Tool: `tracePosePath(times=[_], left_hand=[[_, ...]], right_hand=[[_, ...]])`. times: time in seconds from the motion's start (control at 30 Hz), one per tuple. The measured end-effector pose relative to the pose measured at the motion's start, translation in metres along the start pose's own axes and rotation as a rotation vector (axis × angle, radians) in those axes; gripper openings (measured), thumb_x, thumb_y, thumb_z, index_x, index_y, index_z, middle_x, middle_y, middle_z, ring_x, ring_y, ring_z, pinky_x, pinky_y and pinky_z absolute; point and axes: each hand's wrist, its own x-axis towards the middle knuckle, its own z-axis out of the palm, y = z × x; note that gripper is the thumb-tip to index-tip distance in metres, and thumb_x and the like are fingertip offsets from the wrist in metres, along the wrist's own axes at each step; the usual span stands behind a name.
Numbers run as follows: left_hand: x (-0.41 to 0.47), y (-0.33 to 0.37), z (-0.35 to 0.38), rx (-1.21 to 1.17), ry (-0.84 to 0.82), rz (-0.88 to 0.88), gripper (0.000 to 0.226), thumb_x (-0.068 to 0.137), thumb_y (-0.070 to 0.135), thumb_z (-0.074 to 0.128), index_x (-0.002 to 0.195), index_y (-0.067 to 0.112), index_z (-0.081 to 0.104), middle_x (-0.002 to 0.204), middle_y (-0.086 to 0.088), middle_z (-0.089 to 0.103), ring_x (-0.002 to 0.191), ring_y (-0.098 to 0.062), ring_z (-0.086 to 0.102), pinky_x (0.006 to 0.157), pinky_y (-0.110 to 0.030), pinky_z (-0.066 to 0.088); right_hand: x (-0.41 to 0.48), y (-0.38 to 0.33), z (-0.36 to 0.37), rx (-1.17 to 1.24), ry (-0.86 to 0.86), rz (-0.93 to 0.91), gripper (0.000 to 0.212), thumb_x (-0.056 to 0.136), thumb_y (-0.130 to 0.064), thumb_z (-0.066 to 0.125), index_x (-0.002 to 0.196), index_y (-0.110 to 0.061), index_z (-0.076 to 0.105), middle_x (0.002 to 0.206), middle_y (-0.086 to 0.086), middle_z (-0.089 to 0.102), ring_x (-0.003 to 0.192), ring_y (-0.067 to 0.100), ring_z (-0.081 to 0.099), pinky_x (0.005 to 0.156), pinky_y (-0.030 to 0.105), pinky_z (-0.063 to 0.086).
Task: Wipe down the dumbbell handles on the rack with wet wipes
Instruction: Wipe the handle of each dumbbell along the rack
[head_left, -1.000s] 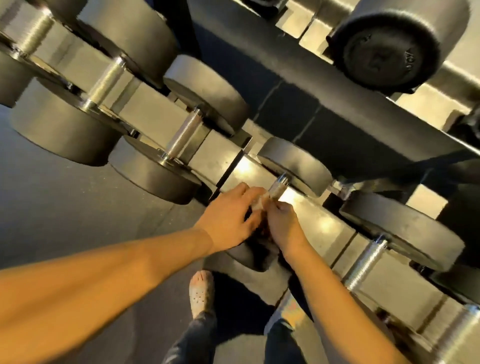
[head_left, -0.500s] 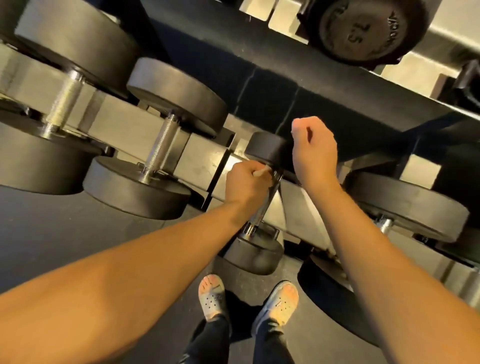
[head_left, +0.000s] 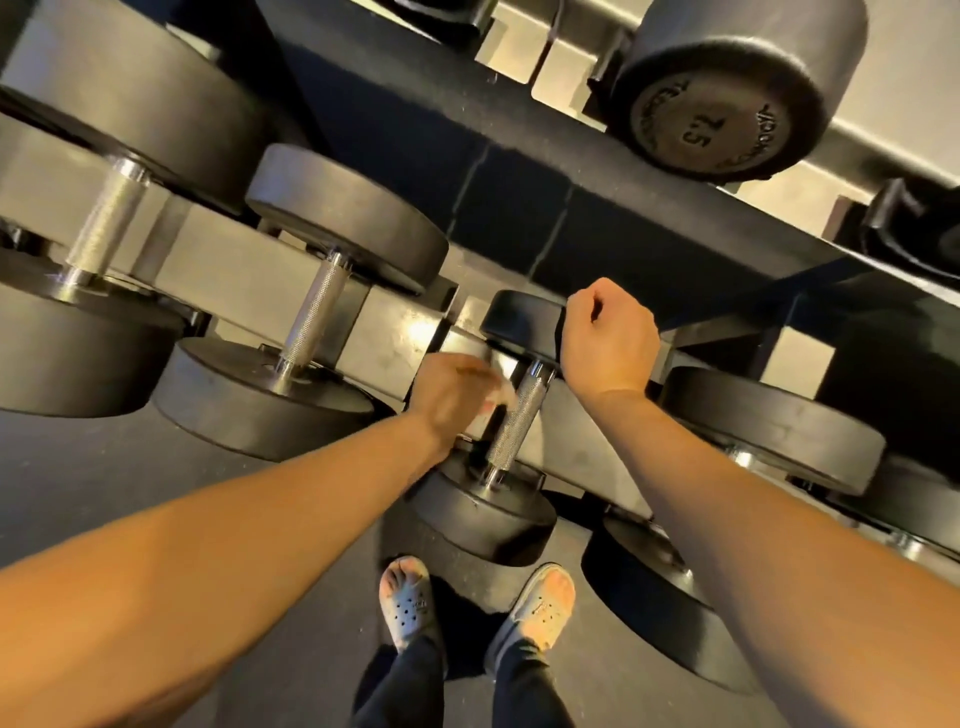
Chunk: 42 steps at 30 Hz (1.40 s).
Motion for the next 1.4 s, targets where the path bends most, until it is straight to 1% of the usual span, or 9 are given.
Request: tracePosePath(times=[0.1,0.23,0.33,0.5,0.67,0.8,1.07,1.17,1.4], left_hand=[[0.002,0.008,0.022,-0.221,0.099,0.002,0.011,0.09,-0.007,0.068,0.083,0.001,0.072,0.083,-0.008,0.071,0.087,-0.026,0.069,0.086,-0.034,0.058],[-0.015,-0.017,0.028,0.149,0.084,0.258,0.012,0.093,0.013,0.072,0.081,0.014,0.072,0.067,0.014,0.068,0.067,0.003,0.063,0.064,-0.008,0.043],[-0.007,-0.023,0.017,0.401,0.136,0.345,0.009,0.092,0.025,0.072,0.085,0.02,0.075,0.076,0.007,0.071,0.076,-0.005,0.066,0.065,-0.018,0.047],[0.003,-0.005,0.035,-0.011,0.06,0.084,0.013,0.091,-0.001,0.056,0.08,-0.005,0.061,0.071,-0.023,0.055,0.064,-0.03,0.047,0.057,-0.035,0.042],[0.035,-0.011,0.015,-0.028,-0.561,-0.055,0.048,0.102,0.034,0.044,0.128,-0.003,0.059,0.118,-0.022,0.066,0.114,-0.032,0.065,0.105,-0.046,0.052],[0.039,-0.005,0.019,-0.207,-0.738,-0.173,0.045,0.101,0.04,0.042,0.121,0.005,0.062,0.114,-0.011,0.073,0.11,-0.024,0.07,0.102,-0.041,0.054],[0.021,-0.024,0.024,0.248,-0.026,0.323,0.023,0.095,0.006,0.052,0.077,-0.006,0.058,0.069,-0.019,0.055,0.062,-0.022,0.048,0.061,-0.036,0.043],[0.016,-0.039,0.033,0.683,0.218,0.531,0.021,0.094,0.028,0.053,0.085,0.02,0.071,0.09,0.006,0.063,0.081,-0.009,0.054,0.073,-0.03,0.049],[0.002,-0.035,0.068,0.641,0.494,0.494,0.017,0.089,0.026,0.07,0.099,0.012,0.068,0.099,-0.008,0.068,0.093,-0.024,0.064,0.074,-0.04,0.058]], right_hand=[[0.0,0.001,0.001,-0.028,0.009,0.0,0.035,0.101,-0.026,0.046,0.071,-0.009,0.055,0.063,0.006,0.055,0.059,0.021,0.053,0.056,0.037,0.041],[0.0,0.002,0.002,-0.019,0.016,0.003,0.036,0.101,-0.028,0.045,0.071,-0.011,0.055,0.062,0.005,0.054,0.06,0.022,0.055,0.057,0.037,0.042],[0.0,0.002,0.002,-0.026,0.011,-0.006,0.035,0.101,-0.029,0.045,0.071,-0.012,0.054,0.063,0.005,0.055,0.061,0.023,0.056,0.059,0.04,0.046],[0.001,0.003,0.0,-0.029,0.004,-0.01,0.032,0.1,-0.03,0.046,0.074,-0.014,0.056,0.065,0.004,0.058,0.063,0.021,0.058,0.063,0.044,0.054],[0.0,0.004,0.002,-0.033,0.009,-0.017,0.031,0.1,-0.029,0.046,0.074,-0.014,0.056,0.065,0.003,0.057,0.063,0.02,0.058,0.064,0.046,0.054],[0.0,0.003,0.001,-0.043,0.003,-0.004,0.03,0.1,-0.029,0.046,0.076,-0.014,0.057,0.067,0.003,0.058,0.064,0.02,0.059,0.066,0.048,0.055],[0.0,0.0,-0.001,-0.031,-0.005,0.003,0.031,0.1,-0.028,0.046,0.076,-0.014,0.057,0.068,0.004,0.058,0.065,0.02,0.059,0.064,0.044,0.055],[-0.001,-0.002,-0.002,-0.028,-0.011,0.01,0.03,0.101,-0.028,0.046,0.076,-0.014,0.057,0.068,0.005,0.059,0.065,0.019,0.058,0.062,0.039,0.052],[-0.002,-0.002,-0.001,-0.037,0.0,0.006,0.031,0.101,-0.029,0.047,0.076,-0.015,0.057,0.068,0.004,0.059,0.065,0.019,0.059,0.063,0.04,0.053]])
